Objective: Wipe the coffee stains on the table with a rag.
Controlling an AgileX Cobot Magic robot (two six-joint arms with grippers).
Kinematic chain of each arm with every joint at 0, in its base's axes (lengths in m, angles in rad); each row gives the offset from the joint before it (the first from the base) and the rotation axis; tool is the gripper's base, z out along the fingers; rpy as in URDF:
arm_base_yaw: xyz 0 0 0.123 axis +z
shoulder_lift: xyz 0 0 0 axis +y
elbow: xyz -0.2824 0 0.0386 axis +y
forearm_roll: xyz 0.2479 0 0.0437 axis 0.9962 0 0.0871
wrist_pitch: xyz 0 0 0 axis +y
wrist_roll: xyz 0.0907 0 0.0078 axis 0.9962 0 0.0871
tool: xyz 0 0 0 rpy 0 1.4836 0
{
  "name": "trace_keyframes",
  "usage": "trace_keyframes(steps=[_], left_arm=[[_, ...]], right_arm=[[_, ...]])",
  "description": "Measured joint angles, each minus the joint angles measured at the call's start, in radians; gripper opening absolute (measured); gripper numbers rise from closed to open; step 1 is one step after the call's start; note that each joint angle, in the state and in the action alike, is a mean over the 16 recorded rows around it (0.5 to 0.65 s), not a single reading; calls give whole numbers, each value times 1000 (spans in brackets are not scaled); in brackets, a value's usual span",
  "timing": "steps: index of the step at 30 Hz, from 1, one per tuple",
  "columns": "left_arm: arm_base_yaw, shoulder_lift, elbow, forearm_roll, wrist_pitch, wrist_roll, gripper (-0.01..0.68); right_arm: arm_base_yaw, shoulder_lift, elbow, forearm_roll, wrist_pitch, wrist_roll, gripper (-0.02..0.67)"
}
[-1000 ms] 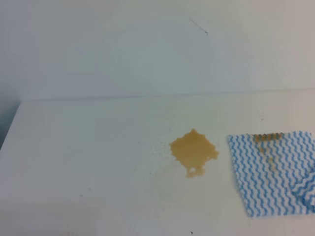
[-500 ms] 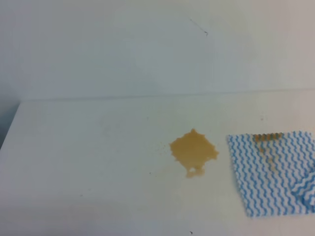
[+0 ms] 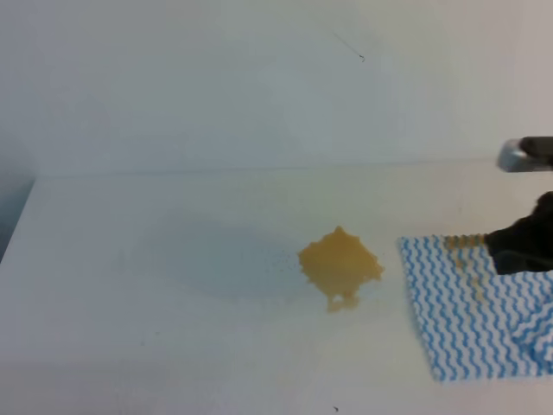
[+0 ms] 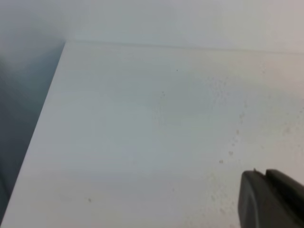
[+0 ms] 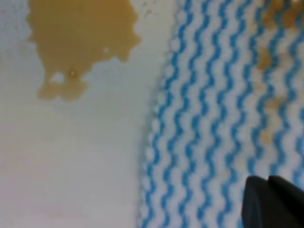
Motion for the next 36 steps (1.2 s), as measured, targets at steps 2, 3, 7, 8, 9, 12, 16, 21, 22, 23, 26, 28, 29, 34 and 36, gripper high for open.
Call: trace_keyframes(steps=[2, 3, 7, 8, 9, 12, 16, 21, 22, 23, 26, 28, 29, 34, 36], left_arm=[[0, 0, 0, 0, 0, 0, -4], [0, 0, 0, 0, 0, 0, -4], [0, 3, 0, 0, 0, 0, -4], [0, 3, 0, 0, 0, 0, -4], [0, 3, 0, 0, 0, 0, -4], [0, 3, 0, 0, 0, 0, -4], [0, 2, 0, 0, 0, 0, -4], [0, 5, 0, 0, 0, 0, -4], [0, 3, 0, 0, 0, 0, -4], [0, 2, 0, 0, 0, 0, -4], [-1, 7, 0, 0, 0, 0, -4], [0, 5, 0, 0, 0, 1, -4], [0, 5, 0, 0, 0, 1, -4], [0, 5, 0, 0, 0, 2, -4], [-1, 7, 0, 0, 0, 2, -4]], right_arm=[[29, 105, -53, -3, 1, 4, -1], [44, 151, -79, -13, 3, 13, -1], [95, 295, -175, -77, 17, 68, -1], [105, 321, -196, -98, 23, 83, -1], [112, 344, -216, -119, 31, 99, -1], [127, 394, -266, -197, 66, 145, -1], [137, 420, -303, -314, 115, 203, -1], [142, 419, -314, -411, 152, 253, 3], [142, 418, -314, -421, 158, 259, 6], [141, 418, -313, -429, 165, 263, 12], [140, 418, -311, -438, 181, 269, 42], [140, 418, -310, -432, 186, 265, 74], [140, 418, -310, -425, 187, 262, 91], [140, 425, -310, -387, 186, 246, 187], [140, 429, -310, -375, 183, 240, 225]])
